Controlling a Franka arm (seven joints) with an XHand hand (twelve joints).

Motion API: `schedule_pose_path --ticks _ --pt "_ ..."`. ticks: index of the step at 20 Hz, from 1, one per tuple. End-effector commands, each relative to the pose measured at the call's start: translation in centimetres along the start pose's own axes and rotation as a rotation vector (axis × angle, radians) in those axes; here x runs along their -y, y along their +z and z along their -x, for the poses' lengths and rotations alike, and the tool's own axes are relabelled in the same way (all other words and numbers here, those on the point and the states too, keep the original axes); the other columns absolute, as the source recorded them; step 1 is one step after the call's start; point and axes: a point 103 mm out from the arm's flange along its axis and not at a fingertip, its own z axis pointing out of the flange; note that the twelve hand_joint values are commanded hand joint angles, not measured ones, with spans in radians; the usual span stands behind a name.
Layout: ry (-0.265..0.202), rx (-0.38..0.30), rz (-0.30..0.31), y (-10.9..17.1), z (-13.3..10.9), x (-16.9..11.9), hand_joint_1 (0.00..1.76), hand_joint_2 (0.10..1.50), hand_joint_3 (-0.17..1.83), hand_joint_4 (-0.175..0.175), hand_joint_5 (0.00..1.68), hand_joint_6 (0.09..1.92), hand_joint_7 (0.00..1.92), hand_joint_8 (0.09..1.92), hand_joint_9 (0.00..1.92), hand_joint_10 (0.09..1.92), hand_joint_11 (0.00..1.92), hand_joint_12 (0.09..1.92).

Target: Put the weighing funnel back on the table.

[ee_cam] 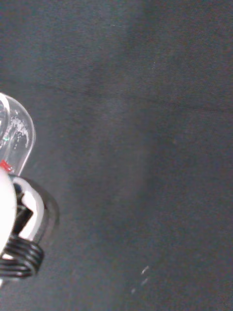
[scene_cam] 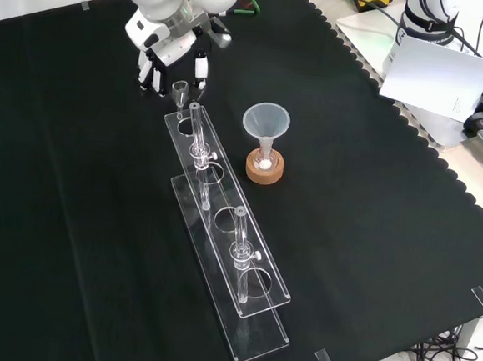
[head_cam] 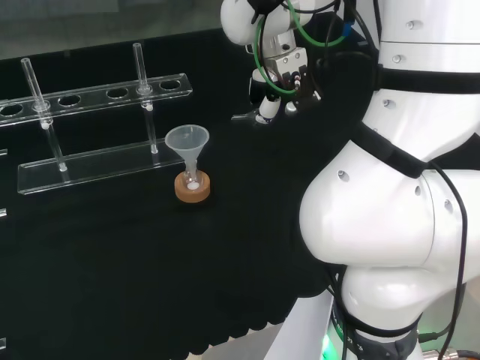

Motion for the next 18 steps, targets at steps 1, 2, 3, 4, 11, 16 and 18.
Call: schedule_pose_path --ticks 1,2,3,4,11,16,18 --pt "0.0 0.013 -0.008 1.2 0.1 -1.5 1.12 0.72 0.53 0.175 1.28 0.61 0.55 0.66 0.94 0.31 0.84 1.02" --pt "0.005 0.034 -0.004 0.3 -2.8 -2.0 1.12 0.72 0.53 0.175 1.28 0.61 0.55 0.66 0.94 0.31 0.84 1.02" --pt "0.004 0.035 -0.004 0.1 -3.7 -2.1 1.12 0.72 0.53 0.175 1.28 0.61 0.55 0.66 0.94 0.31 0.84 1.02" --pt "0.001 0.029 -0.005 0.2 -3.5 -2.1 1.12 0.72 0.53 0.175 1.28 0.61 0.55 0.66 0.94 0.31 0.84 1.02" --pt "-0.014 0.029 -0.025 2.6 1.0 -3.1 1.12 0.72 0.54 0.175 1.28 0.61 0.55 0.66 0.94 0.31 0.84 1.02" --pt "0.0 0.076 -0.037 1.4 -3.9 -4.1 1.12 0.71 0.54 0.175 1.28 0.61 0.55 0.66 0.94 0.31 0.83 1.02" --pt "0.0 0.073 -0.042 1.4 -4.1 -4.3 1.12 0.71 0.54 0.175 1.28 0.61 0.55 0.66 0.94 0.31 0.83 1.02"
